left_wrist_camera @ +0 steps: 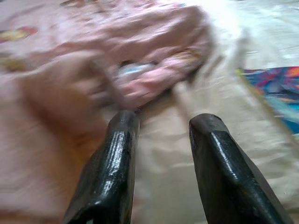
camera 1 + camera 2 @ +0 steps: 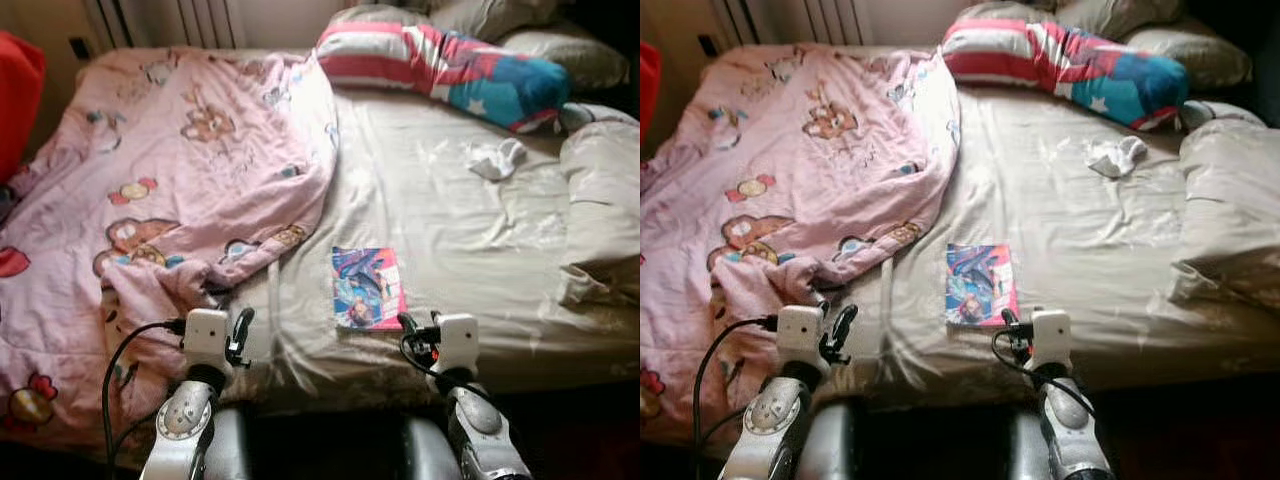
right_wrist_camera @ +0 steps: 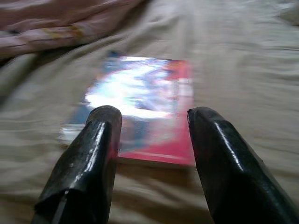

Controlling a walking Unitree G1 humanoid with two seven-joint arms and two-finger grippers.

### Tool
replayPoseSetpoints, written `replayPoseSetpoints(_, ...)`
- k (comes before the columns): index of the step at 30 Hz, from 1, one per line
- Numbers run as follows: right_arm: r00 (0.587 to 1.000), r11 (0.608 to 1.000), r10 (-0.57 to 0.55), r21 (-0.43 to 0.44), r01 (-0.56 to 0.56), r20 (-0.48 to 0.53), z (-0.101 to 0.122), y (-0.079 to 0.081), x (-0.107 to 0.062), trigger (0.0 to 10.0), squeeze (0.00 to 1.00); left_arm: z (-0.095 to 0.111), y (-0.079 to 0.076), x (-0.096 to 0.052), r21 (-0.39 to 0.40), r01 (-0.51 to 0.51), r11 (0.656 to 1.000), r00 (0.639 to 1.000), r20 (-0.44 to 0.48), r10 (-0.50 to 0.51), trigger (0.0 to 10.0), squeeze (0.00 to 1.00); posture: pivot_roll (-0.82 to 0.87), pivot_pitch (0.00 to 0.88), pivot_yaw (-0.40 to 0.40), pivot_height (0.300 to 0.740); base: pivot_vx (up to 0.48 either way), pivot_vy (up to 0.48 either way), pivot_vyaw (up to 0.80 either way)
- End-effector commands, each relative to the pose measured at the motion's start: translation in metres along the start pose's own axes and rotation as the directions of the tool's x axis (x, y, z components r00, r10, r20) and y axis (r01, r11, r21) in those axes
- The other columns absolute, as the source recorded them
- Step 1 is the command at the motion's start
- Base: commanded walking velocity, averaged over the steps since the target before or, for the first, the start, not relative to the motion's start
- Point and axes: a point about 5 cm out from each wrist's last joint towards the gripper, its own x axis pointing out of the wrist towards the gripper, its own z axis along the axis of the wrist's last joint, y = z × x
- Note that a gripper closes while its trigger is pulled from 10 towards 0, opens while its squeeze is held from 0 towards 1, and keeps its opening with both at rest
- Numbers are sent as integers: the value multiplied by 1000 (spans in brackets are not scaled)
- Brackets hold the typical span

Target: Clean up the room

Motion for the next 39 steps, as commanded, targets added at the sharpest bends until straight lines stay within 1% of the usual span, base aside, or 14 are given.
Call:
replayPoseSetpoints(1,1000,1000,16,6,-16,4,2,5,2,10000,0,-2,5,-2,10,-11,1000,1000,-10,11,10000,0,7,159,-47,562,285,0,606)
replayPoseSetpoints(12,997,993,-67,101,64,30,16,-6,14,10000,0,-2,6,-2,12,-7,1000,1000,-13,7,10000,0,10,181,-37,562,289,0,0)
replayPoseSetpoints(17,992,981,-124,152,120,19,18,-14,17,10000,0,-1,6,-2,13,-3,1000,1000,-10,3,10000,0,16,188,-33,562,0,0,0)
replayPoseSetpoints(18,986,968,-166,190,162,5,19,-21,19,10000,0,-1,7,-3,14,-1,1000,1000,-10,1,10000,0,19,194,-29,562,0,0,0)
replayPoseSetpoints(19,973,937,-228,264,230,-40,20,-33,22,10000,0,0,8,-4,19,5,1000,1000,-11,-5,10000,0,21,200,-23,562,0,0,0)
replayPoseSetpoints(20,973,937,-228,264,230,-40,20,-33,22,10000,0,0,8,-4,19,5,1000,1000,-11,-5,10000,0,21,200,-23,562,0,0,0)
replayPoseSetpoints(22,962,908,-265,316,274,-71,21,-41,24,10000,0,0,8,-6,22,10,1000,1000,-12,-10,10000,0,30,207,-12,562,0,0,0)
replayPoseSetpoints(24,959,902,-273,325,284,-80,21,-44,25,10000,0,1,8,-7,24,13,1000,1000,-13,-13,10000,0,35,210,-8,562,0,0,0)
replayPoseSetpoints(25,952,878,-292,370,305,-92,22,-48,27,10000,1000,1,7,-8,29,21,999,1000,-16,-20,10000,0,50,218,1,562,0,0,0)
replayPoseSetpoints(28,936,829,-330,436,350,-124,24,-57,29,10000,1000,2,7,-11,43,39,998,999,-18,-38,10000,0,66,229,13,562,0,0,0)
replayPoseSetpoints(29,936,829,-330,436,350,-124,24,-57,29,10000,1000,2,7,-11,43,39,998,999,-18,-38,10000,0,66,229,13,562,0,0,0)
replayPoseSetpoints(32,928,782,-338,500,371,-159,22,-58,30,10000,1000,5,12,-16,77,47,996,999,-19,-46,10000,0,85,256,39,562,0,0,0)
replayPoseSetpoints(35,922,791,-345,474,386,-176,20,-58,29,10000,1000,7,15,-18,83,36,996,999,-18,-35,10000,0,90,269,49,562,0,0,0)
replayPoseSetpoints(39,921,774,-350,500,388,-173,19,-60,29,10000,1000,8,17,-23,96,42,995,999,-24,-39,10000,0,99,281,71,562,0,0,0)
